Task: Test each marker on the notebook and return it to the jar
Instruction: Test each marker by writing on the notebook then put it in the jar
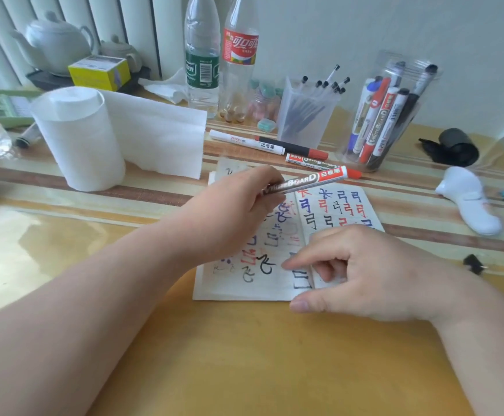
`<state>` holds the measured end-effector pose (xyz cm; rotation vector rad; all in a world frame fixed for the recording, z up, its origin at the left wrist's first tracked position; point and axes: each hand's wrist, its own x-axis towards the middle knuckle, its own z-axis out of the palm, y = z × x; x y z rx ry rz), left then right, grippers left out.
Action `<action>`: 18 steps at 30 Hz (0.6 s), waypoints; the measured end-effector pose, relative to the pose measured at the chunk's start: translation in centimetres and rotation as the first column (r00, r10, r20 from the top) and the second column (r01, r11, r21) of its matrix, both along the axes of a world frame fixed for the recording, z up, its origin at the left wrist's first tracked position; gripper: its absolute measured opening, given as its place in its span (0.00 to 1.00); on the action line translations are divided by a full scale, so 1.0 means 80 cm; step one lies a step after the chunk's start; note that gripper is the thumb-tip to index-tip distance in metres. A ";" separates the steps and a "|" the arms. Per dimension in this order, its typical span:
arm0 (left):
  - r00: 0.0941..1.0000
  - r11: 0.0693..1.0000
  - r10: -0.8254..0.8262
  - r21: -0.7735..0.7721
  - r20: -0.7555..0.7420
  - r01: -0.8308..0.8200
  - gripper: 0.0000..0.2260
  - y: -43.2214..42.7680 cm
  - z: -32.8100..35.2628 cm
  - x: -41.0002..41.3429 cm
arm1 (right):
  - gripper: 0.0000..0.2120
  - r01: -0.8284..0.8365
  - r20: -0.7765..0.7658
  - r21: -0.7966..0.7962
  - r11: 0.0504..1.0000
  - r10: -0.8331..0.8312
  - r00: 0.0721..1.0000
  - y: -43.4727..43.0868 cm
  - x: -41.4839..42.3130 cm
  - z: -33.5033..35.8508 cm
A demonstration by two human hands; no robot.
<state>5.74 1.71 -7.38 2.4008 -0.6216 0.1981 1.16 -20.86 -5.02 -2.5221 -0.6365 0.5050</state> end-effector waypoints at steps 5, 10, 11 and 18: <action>0.997 1.000 -0.001 -0.026 -0.072 -0.001 0.05 -0.003 -0.002 0.001 | 0.34 -0.095 0.205 -0.139 0.986 0.122 0.971 0.016 0.002 -0.008; 0.997 0.999 0.008 -0.044 -0.080 -0.011 0.03 -0.002 -0.001 0.000 | 0.35 -0.065 0.059 -0.093 0.994 0.070 0.996 0.005 0.005 -0.001; 0.997 0.999 0.000 -0.052 -0.083 -0.004 0.03 -0.002 -0.002 0.000 | 0.35 -0.064 0.049 -0.079 0.995 0.068 0.996 0.001 0.006 0.001; 0.981 0.994 -0.111 -0.036 -0.161 0.107 0.06 -0.002 -0.002 0.001 | 0.15 0.286 -0.138 0.633 0.719 -0.259 0.956 0.014 0.021 -0.018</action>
